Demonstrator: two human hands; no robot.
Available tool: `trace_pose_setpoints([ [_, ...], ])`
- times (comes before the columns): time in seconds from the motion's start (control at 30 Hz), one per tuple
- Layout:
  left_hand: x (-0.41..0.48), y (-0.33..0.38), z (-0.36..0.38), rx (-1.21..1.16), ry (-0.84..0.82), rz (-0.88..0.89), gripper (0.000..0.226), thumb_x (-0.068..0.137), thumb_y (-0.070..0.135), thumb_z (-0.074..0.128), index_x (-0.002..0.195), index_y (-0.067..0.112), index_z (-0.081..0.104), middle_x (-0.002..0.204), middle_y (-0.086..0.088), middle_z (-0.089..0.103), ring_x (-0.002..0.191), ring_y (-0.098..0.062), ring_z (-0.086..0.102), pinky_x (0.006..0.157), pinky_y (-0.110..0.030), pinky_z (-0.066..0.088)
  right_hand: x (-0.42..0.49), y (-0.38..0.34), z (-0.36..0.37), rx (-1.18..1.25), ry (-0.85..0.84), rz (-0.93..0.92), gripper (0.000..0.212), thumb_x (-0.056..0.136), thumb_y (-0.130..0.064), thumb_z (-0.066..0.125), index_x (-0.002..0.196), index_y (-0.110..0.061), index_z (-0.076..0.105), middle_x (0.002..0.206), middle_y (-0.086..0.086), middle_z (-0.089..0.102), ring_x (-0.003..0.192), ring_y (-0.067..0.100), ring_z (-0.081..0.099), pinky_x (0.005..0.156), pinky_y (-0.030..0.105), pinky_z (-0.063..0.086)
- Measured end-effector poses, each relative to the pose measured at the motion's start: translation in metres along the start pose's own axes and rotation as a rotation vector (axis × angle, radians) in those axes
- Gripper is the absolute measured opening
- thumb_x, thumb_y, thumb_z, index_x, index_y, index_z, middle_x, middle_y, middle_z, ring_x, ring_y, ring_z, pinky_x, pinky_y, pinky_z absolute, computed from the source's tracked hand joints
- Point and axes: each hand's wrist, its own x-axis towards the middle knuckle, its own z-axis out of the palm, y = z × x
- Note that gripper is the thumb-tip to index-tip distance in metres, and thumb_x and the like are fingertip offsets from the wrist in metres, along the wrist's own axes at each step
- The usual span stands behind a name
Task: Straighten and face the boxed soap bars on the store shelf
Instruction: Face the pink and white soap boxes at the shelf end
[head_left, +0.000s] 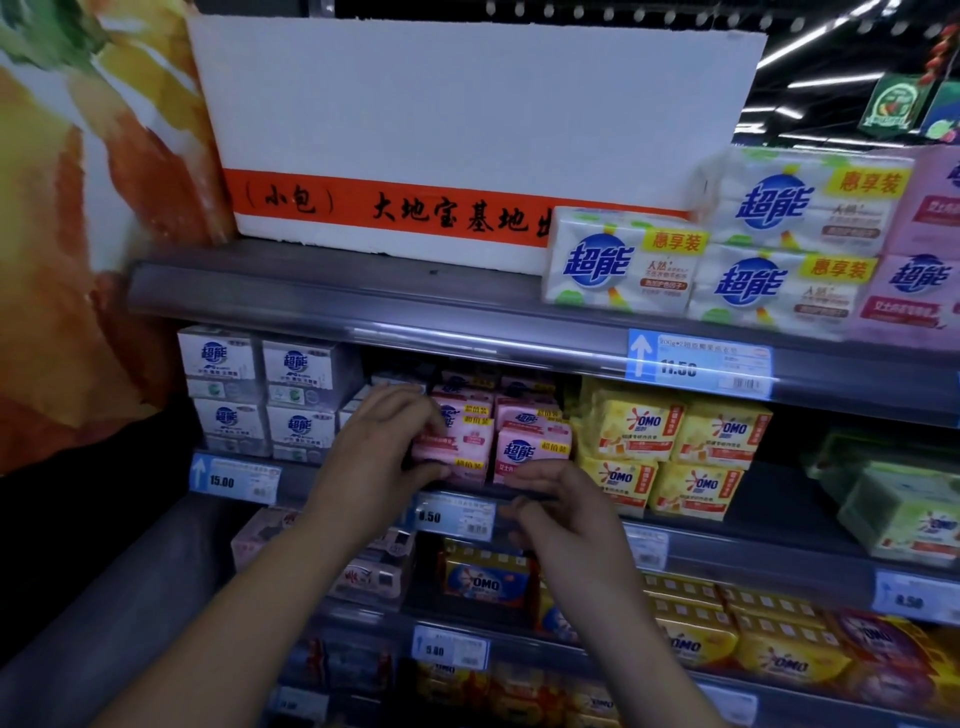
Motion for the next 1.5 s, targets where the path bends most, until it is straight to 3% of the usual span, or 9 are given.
trace_pose_setpoints([
  [0.2,-0.010,0.017,-0.024,-0.508,0.085,-0.178,0.035,0.072,0.025,0.091,0.091,0.035,0.063,0.104,0.012,0.070,0.101,-0.007,0.068,0.082,-0.025,0.059,-0.003,-0.013,-0.004,-0.001,-0.095,-0.190,0.020,0.088,-0.035,0.077,0.097,-0.042,0.061,0.108,-0.024,0.069,0.100,-0.007,0.067,0.078,0.014,0.057],
  [0.43,-0.024,0.043,-0.033,-1.003,0.029,-0.484,0.040,0.069,0.053,0.076,0.087,0.018,0.077,0.087,-0.009,0.081,0.078,-0.022,0.078,0.060,-0.024,0.059,-0.011,-0.027,-0.004,0.261,-0.137,-0.037,0.042,0.072,-0.053,0.081,0.086,-0.018,0.062,0.099,0.010,0.079,0.094,0.027,0.078,0.082,0.047,0.065],
  [0.53,-0.028,0.047,-0.030,-1.166,0.033,-0.559,0.043,0.075,0.045,0.072,0.095,0.007,0.077,0.095,-0.014,0.081,0.082,-0.023,0.078,0.059,-0.023,0.058,-0.014,-0.029,-0.005,0.438,-0.164,0.031,0.046,0.076,-0.049,0.080,0.089,-0.008,0.065,0.102,0.011,0.080,0.094,0.028,0.079,0.075,0.039,0.065],
  [0.77,-0.031,0.059,-0.026,-1.292,0.136,-0.549,0.024,0.075,0.022,0.074,0.097,0.016,0.080,0.099,-0.013,0.081,0.089,-0.024,0.079,0.065,-0.027,0.063,-0.022,-0.031,-0.009,0.612,-0.150,0.061,0.022,0.085,-0.035,0.073,0.089,-0.014,0.071,0.108,0.014,0.080,0.100,0.029,0.078,0.077,0.036,0.065],
  [1.0,-0.041,0.072,-0.016,-1.067,0.015,-0.422,0.045,0.068,0.045,0.091,0.090,0.016,0.065,0.095,-0.010,0.077,0.093,-0.024,0.076,0.075,-0.032,0.063,-0.030,-0.022,-0.018,0.404,-0.066,-0.102,0.023,0.082,-0.035,0.077,0.090,-0.021,0.061,0.110,0.028,0.068,0.108,0.045,0.067,0.096,0.055,0.057],
  [1.17,-0.042,0.076,-0.014,-1.071,0.078,-0.205,0.042,0.066,0.006,0.094,0.083,0.019,0.058,0.116,-0.003,0.077,0.112,-0.016,0.073,0.085,-0.027,0.061,-0.032,-0.023,-0.033,0.464,-0.241,-0.253,0.025,0.084,-0.009,0.069,0.098,-0.019,0.051,0.134,0.001,0.070,0.123,0.020,0.066,0.086,0.030,0.058],
  [1.3,-0.044,0.082,-0.013,-1.062,0.115,-0.140,0.045,0.065,0.008,0.095,0.083,0.029,0.060,0.121,0.000,0.075,0.119,-0.018,0.070,0.089,-0.027,0.060,-0.033,-0.024,-0.039,0.452,-0.262,-0.306,0.030,0.088,0.009,0.054,0.100,-0.017,0.048,0.149,-0.006,0.060,0.136,0.015,0.057,0.091,0.025,0.055],
  [1.4,-0.045,0.084,-0.015,-1.048,0.119,-0.163,0.041,0.067,0.008,0.094,0.086,0.025,0.061,0.114,-0.003,0.077,0.111,-0.018,0.074,0.084,-0.028,0.062,-0.036,-0.025,-0.042,0.453,-0.249,-0.310,0.026,0.090,0.002,0.059,0.102,-0.020,0.052,0.137,0.001,0.068,0.128,0.020,0.063,0.089,0.031,0.058],
  [1.5,-0.046,0.090,-0.018,-1.163,0.097,-0.350,0.037,0.069,0.033,0.087,0.094,0.016,0.066,0.100,-0.011,0.080,0.093,-0.021,0.079,0.071,-0.028,0.063,-0.040,-0.029,-0.042,0.377,-0.177,-0.291,0.027,0.091,-0.031,0.070,0.115,-0.026,0.060,0.118,0.008,0.072,0.112,0.031,0.068,0.092,0.041,0.057],
])
